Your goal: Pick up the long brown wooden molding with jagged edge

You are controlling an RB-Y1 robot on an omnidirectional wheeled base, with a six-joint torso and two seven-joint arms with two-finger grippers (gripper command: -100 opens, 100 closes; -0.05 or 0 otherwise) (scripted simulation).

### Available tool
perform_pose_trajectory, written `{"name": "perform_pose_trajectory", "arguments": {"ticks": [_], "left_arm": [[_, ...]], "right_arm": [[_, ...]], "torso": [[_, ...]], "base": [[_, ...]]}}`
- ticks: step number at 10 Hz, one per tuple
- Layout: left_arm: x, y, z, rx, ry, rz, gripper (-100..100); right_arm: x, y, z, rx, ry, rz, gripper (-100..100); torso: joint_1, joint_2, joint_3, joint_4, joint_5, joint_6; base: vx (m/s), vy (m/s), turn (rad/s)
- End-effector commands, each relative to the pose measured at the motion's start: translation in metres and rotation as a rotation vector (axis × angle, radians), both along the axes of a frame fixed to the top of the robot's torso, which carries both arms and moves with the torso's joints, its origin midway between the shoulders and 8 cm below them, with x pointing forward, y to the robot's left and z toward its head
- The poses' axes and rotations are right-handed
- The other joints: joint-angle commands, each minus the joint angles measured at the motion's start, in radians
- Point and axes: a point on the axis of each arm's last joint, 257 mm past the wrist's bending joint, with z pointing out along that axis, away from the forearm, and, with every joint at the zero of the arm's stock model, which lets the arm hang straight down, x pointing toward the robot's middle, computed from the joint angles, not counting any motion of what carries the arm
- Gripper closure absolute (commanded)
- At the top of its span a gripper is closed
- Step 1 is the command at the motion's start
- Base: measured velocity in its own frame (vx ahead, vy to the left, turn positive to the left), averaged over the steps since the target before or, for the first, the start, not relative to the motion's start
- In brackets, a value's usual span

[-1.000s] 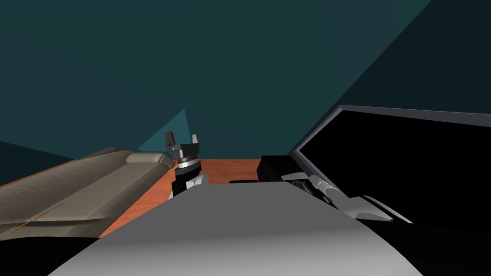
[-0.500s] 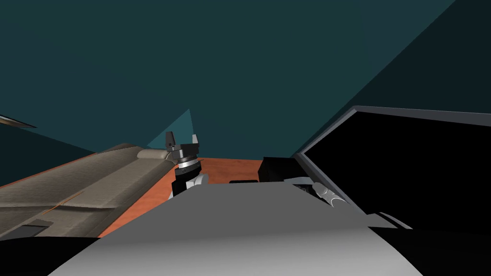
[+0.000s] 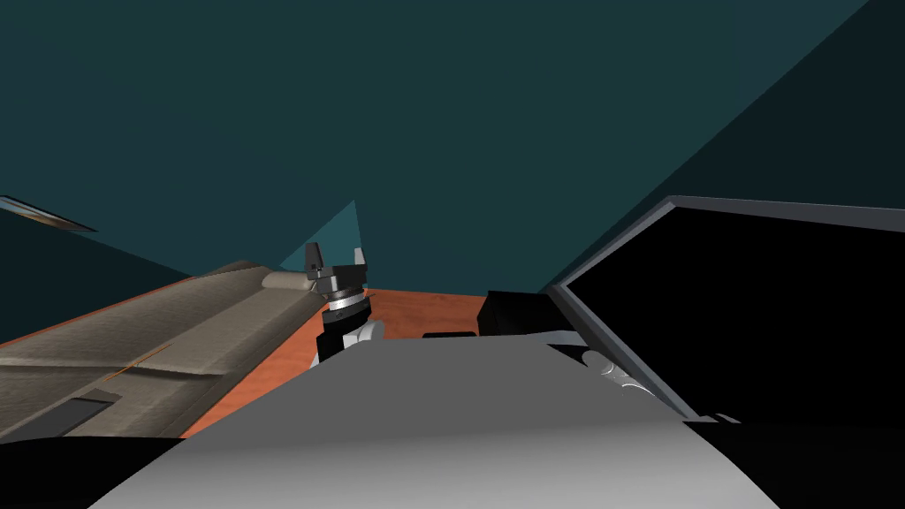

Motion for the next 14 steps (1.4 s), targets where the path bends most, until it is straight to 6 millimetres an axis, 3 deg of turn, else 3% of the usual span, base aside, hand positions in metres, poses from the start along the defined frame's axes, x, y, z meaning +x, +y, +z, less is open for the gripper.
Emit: {"name": "perform_pose_trajectory", "arguments": {"ticks": [1, 2, 9, 12, 13, 14], "left_arm": [[0.000, 0.000, 0.000, 0.000, 0.000, 0.000, 0], [0.000, 0.000, 0.000, 0.000, 0.000, 0.000, 0], [0.000, 0.000, 0.000, 0.000, 0.000, 0.000, 0], [0.000, 0.000, 0.000, 0.000, 0.000, 0.000, 0], [0.000, 0.000, 0.000, 0.000, 0.000, 0.000, 0], [0.000, 0.000, 0.000, 0.000, 0.000, 0.000, 0]], "right_arm": [[-0.018, 0.003, -0.003, 0.001, 0.004, -0.015, -100], [-0.027, 0.003, -0.003, 0.001, 0.016, -0.020, -100], [-0.027, 0.003, -0.003, 0.001, 0.016, -0.020, -100], [-0.033, 0.026, -0.023, 0.002, 0.012, -0.033, -100], [-0.034, 0.023, -0.021, 0.003, 0.014, -0.029, -100], [-0.034, 0.023, -0.022, 0.002, 0.013, -0.030, 100]], "torso": [[0.000, 0.000, 0.000, 0.000, 0.000, 0.000], [0.001, 0.000, 0.000, 0.000, 0.000, 0.000], [-0.001, 0.000, 0.000, 0.000, 0.000, 0.000], [-0.001, 0.000, 0.000, 0.000, 0.000, 0.000], [-0.001, 0.000, 0.000, 0.000, 0.000, 0.000], [-0.001, 0.000, 0.000, 0.000, 0.000, 0.000]], "base": [[-0.002, 0.020, 0.070], [0.000, 0.000, 0.000], [0.007, 0.001, 0.006], [0.001, -0.001, -0.003], [0.000, 0.000, 0.000], [0.000, 0.000, 0.000]]}}
